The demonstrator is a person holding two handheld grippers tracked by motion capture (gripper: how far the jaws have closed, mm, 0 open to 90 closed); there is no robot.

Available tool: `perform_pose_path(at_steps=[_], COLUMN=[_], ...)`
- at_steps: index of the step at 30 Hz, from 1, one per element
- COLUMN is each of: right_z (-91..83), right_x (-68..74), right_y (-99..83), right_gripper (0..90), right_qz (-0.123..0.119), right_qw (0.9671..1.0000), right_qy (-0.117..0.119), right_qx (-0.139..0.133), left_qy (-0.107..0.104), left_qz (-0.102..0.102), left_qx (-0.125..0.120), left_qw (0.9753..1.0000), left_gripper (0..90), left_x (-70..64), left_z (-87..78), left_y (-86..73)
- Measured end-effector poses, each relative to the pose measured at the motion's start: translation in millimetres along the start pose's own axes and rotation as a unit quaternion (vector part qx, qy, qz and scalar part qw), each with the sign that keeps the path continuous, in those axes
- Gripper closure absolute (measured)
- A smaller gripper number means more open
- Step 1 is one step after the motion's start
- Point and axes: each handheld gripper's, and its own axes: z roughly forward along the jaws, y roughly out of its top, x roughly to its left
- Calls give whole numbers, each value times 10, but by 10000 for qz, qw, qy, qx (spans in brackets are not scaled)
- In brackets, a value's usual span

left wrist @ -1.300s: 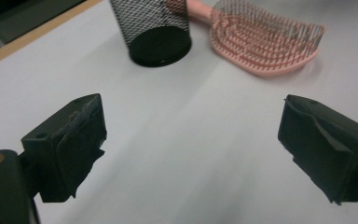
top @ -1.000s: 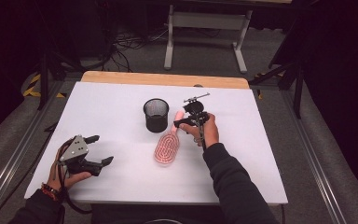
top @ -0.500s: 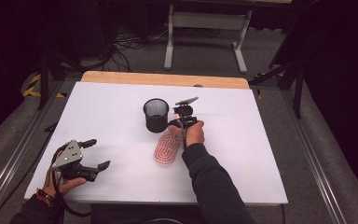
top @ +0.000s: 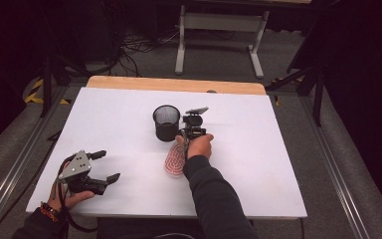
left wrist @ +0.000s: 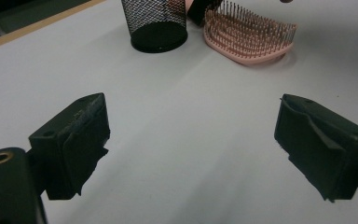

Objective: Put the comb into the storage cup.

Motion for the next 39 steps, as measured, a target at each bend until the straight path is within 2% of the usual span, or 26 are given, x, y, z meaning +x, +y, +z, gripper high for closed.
perform_pose_path(at_steps=[5, 7, 9, 16, 22, 24, 25, 26, 27, 30, 34, 37, 39], right_z=[13, 13, 15, -25, -181, -274, -274, -338, -338, -434, -525, -558, -593], right_x=[27, 38, 42, 28, -52, -75, -75, -99, -99, -130, -220, -303, -390], right_y=[-9, -9, -13, -39, -40, -40, -40, -41, -41, -58, -88, -108, -113], right_gripper=[606, 650, 692, 700, 701, 701, 701, 701, 701, 702, 702, 702, 703], right_qz=[109, 99, 129, 136, 214, 185, 185, 174, 174, -20, -95, -100, -24], right_qw=[9998, 9997, 9996, 9994, 9972, 9953, 9953, 9935, 9935, 9903, 9847, 9818, 9779], right_qy=[-90, -135, -90, 24, 134, 210, 210, 269, 269, 382, 668, 858, 1084], right_qx=[-116, -181, -247, -314, -697, -926, -926, -1095, -1095, -1338, -1606, -1693, -1788], left_qy=[-40, -38, -54, -103, -133, -139, -139, -135, -122, -113, -105, -99, -103], left_qz=[0, -8, -18, 3, 72, 63, 63, 58, 63, 76, 127, 143, 133], left_qx=[35, 42, 40, 59, 79, 83, 83, 87, 91, 73, 91, 74, 75], left_qw=[10000, 10000, 10000, 9999, 9999, 9998, 9998, 9999, 9999, 9999, 9998, 9998, 9998], left_gripper=[111, 112, 113, 113, 114, 114, 114, 114, 114, 113, 111, 108, 110], left_x=[-9, -8, -7, -18, -54, -57, -57, -58, -58, -50, -66, -69, -68], left_z=[19, 22, 24, 42, 67, 78, 78, 81, 81, 81, 91, 101, 125], left_y=[3, 3, 2, 6, 21, 23, 23, 23, 23, 23, 24, 29, 41])
